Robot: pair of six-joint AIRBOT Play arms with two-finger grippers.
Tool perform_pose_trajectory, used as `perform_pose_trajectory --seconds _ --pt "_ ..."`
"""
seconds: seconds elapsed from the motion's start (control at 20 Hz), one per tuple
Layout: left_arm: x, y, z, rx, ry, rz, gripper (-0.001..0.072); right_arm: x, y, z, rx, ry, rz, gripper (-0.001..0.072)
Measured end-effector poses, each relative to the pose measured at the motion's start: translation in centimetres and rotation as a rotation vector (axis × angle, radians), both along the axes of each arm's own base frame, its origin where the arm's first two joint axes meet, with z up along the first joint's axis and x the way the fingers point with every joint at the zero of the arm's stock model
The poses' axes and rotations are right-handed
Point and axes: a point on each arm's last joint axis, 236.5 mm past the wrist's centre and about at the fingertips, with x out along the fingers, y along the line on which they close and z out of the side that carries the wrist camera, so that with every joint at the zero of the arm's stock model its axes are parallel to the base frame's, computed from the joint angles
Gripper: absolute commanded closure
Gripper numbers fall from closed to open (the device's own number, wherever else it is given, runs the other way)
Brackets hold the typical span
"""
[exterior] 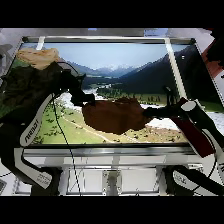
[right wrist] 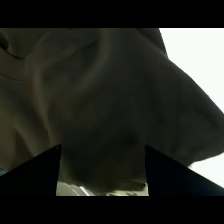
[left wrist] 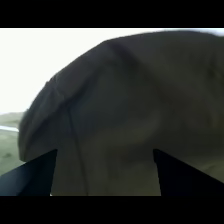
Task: Fold the shirts.
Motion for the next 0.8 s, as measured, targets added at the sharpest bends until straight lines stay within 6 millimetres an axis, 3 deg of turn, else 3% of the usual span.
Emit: perform_pose_trajectory --seconds 0.2,0.25,0.3,0.4,0.45,0.5,0.55,0.8 --pt "-2.3 -0.9 -2.5 -0.047 0.117 -0.021 0.0003 0.8 2.2 -1.8 0.0 -0.012 -0.005 0.0098" --pt "-2.7 -1.1 -2.8 -0.058 0.14 -0.024 0.004 1.0 2.5 -2.2 -0.005 -0.017 -0.009 0.0109" --pt "-3.0 -1.2 -3.1 -0.064 0.154 -0.026 0.0203 1.2 2.7 -2.6 -0.009 -0.021 -0.014 0.0144" --pt "-3.3 -1.3 -3.6 -0.07 0.171 -0.031 0.0459 1.7 2.8 -3.1 -0.018 -0.03 -0.027 0.0315" --pt "-3.3 -1.4 -3.8 -0.075 0.17 -0.031 0.0644 2.0 2.8 -3.2 -0.023 -0.037 -0.035 0.047" --pt "-3.3 -1.5 -3.9 -0.079 0.169 -0.03 0.0694 2.2 2.8 -3.3 -0.028 -0.045 -0.041 0.0643" --pt "-3.1 -1.6 -4.0 -0.081 0.165 -0.031 0.0695 2.4 2.7 -3.3 -0.031 -0.051 -0.049 0.068" --pt "-2.2 -1.8 -3.7 -0.089 0.117 -0.048 0.0695 3.7 2.2 -3.0 -0.048 -0.091 -0.076 0.0682"
